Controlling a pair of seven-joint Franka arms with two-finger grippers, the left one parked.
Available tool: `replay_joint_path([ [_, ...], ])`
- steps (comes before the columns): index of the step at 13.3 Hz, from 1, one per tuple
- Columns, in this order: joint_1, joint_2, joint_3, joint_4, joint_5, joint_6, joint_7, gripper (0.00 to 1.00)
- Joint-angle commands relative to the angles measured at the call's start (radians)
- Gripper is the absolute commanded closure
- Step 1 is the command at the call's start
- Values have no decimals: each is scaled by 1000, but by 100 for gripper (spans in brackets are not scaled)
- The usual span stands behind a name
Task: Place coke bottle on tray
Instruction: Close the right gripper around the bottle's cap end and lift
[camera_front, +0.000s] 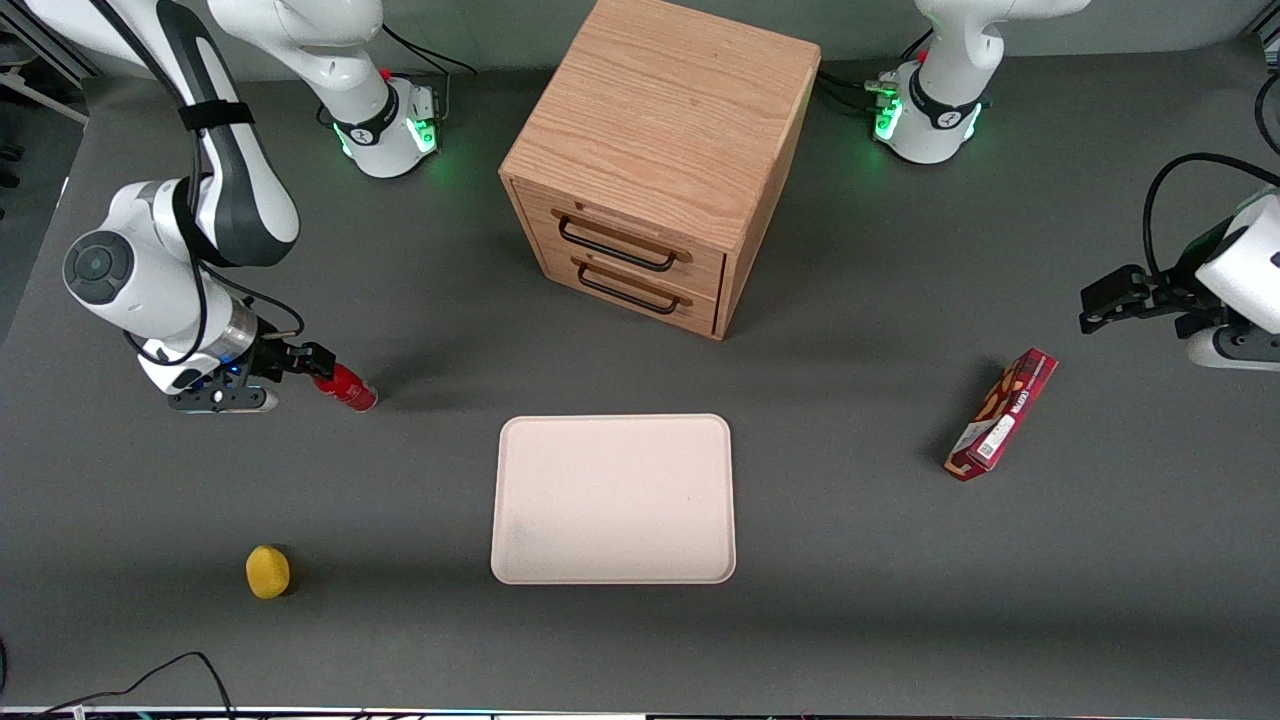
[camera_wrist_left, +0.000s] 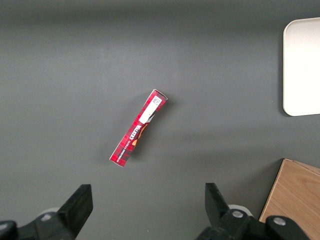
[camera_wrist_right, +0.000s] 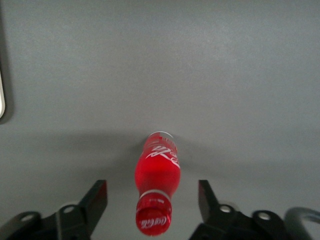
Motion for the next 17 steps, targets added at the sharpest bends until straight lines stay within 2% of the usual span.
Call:
replay_joint_path([
  [1, -18, -55, 35, -37, 58, -14, -33, 46],
  [3, -18, -55, 38, -45, 60, -10, -33, 64],
  [4, -18, -55, 39, -47, 60, -8, -33, 66],
  [6, -19, -52, 38, -47, 60, -6, -33, 61],
  [10, -42, -51, 38, -51, 67, -6, -71, 61],
  [11, -50, -49, 38, -51, 80, -6, -82, 65],
  [12, -50, -49, 38, -51, 84, -6, -99, 75],
  [13, -52, -47, 38, -51, 86, -6, -104, 91],
  [14, -50, -46, 39, -47, 86, -8, -104, 100],
  [17, -23, 15, 67, 48, 86, -14, -85, 100],
])
